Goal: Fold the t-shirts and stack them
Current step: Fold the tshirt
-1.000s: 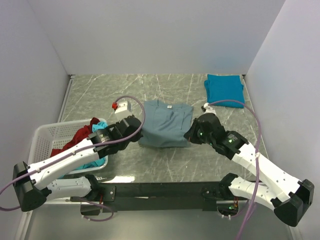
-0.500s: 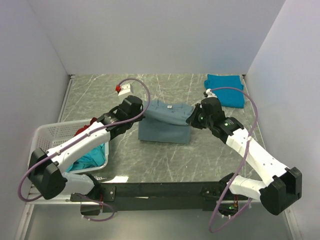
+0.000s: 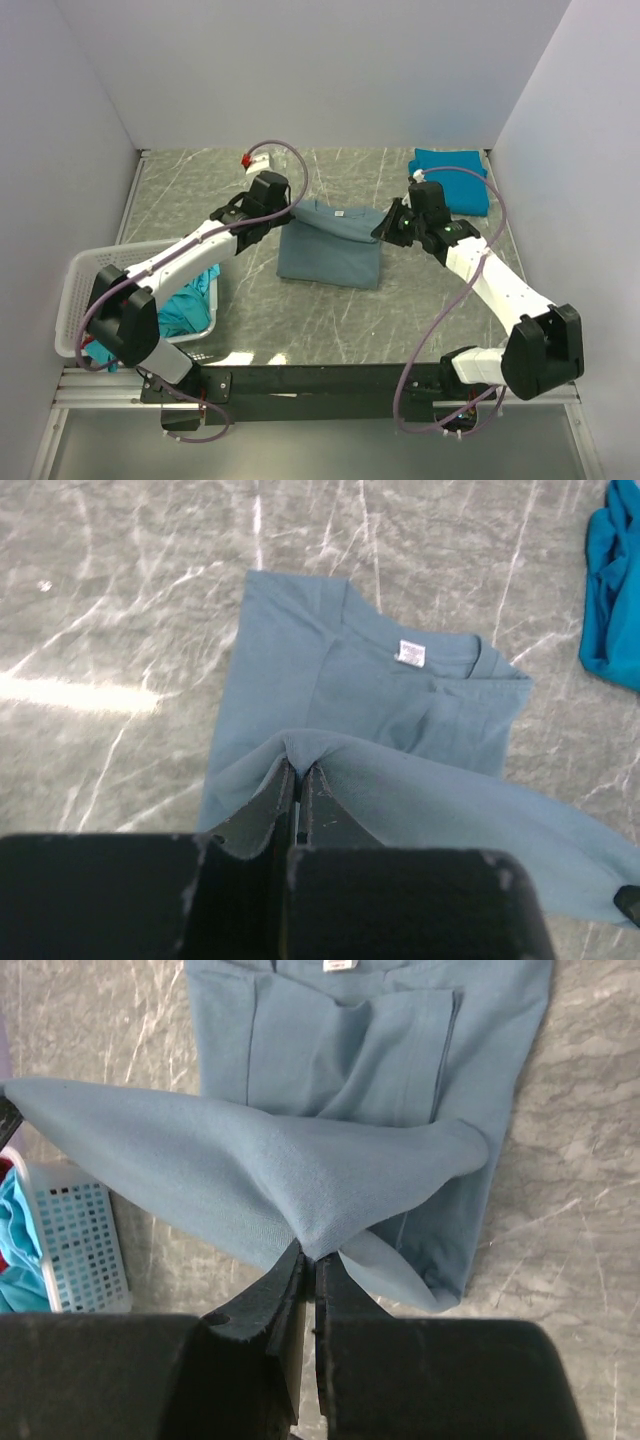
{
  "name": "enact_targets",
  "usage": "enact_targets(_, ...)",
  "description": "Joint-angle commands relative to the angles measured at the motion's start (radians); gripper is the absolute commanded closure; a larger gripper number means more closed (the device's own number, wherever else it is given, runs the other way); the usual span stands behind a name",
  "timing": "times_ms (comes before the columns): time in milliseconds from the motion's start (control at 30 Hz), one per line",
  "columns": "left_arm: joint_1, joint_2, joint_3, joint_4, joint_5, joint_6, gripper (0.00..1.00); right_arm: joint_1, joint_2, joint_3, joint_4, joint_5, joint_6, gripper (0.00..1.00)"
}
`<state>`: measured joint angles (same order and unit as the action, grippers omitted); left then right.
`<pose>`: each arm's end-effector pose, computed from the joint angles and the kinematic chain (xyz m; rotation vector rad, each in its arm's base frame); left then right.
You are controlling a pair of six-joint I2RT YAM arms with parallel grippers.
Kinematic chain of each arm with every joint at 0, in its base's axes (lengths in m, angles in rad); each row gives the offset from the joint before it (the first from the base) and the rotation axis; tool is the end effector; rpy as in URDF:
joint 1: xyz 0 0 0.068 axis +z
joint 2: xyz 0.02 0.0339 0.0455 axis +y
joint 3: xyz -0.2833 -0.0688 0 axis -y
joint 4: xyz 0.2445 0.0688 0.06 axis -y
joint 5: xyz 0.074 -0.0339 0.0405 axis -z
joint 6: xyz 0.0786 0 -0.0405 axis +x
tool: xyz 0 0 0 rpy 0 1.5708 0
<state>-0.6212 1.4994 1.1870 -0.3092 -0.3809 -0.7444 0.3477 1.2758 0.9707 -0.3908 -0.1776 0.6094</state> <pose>0.3182 -0.1918 0.2924 -0.3458 2.1381 -0.3763 0.2820 0.1170 0.2713 0.2097 2.3439 0.6922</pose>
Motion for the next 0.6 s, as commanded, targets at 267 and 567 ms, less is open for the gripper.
enact_targets(267, 0.080, 0.183, 0.190, 0.079, 0.050, 0.066, 0.99, -0.121, 0.170, 0.124, 0.089, -0.106, -0.043, 1.00)
enact_targets(567, 0.110, 0.350, 0.329, 0.088, 0.080, 0.092, 0.99, -0.173, 0.352, 0.226, 0.112, -0.151, -0.053, 1.00)
